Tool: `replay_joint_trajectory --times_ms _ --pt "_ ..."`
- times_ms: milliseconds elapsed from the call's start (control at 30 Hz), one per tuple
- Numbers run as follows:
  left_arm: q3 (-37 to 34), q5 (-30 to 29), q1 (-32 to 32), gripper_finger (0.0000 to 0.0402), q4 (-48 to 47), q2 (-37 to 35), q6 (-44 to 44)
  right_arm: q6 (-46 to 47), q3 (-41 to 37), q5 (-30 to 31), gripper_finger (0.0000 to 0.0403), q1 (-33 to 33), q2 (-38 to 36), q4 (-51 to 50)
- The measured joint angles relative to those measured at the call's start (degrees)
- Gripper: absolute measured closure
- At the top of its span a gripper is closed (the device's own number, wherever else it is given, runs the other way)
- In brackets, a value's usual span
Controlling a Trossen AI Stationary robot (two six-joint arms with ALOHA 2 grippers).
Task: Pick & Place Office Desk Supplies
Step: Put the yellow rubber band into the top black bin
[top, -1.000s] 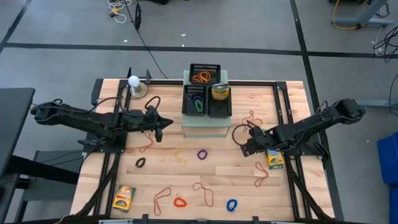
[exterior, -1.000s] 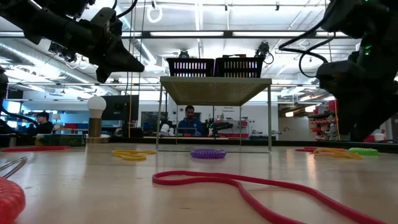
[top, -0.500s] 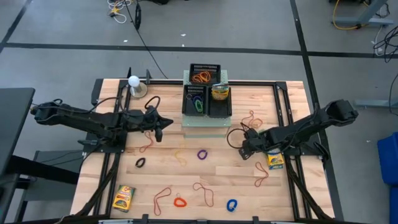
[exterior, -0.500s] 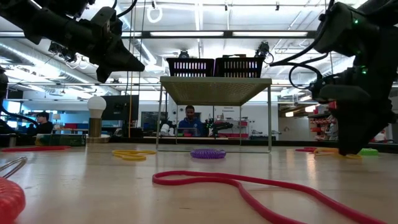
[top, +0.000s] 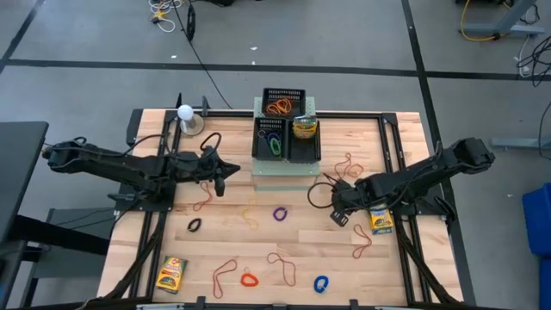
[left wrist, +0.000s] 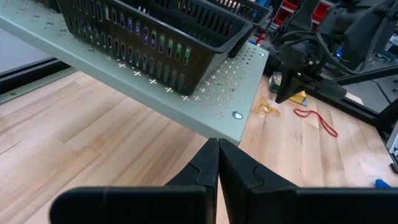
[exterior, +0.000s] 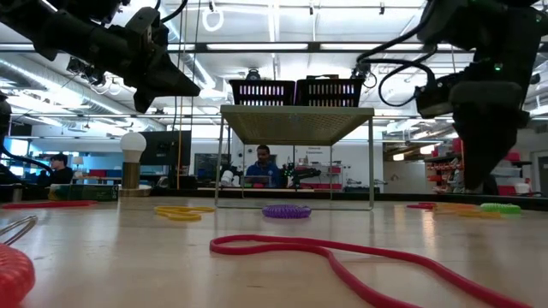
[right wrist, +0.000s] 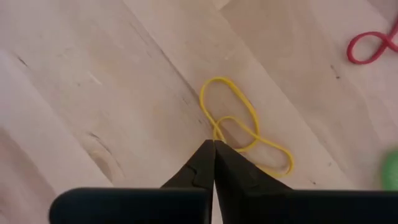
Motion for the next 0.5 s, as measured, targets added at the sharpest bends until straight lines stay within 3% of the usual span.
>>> replay_joint_trajectory --times_ms 233,500 --pt "0.0 0.0 0.0 0.0385 0.0 0.0 0.0 -2.5 0.0 -0.6 0.0359 0.2 0.0 -0.1" --pt "0.0 0.0 0.0 0.0385 0.1 0.0 0.0 -17.9 0.1 -1.8 0.0226 -1.1 1.3 0.3"
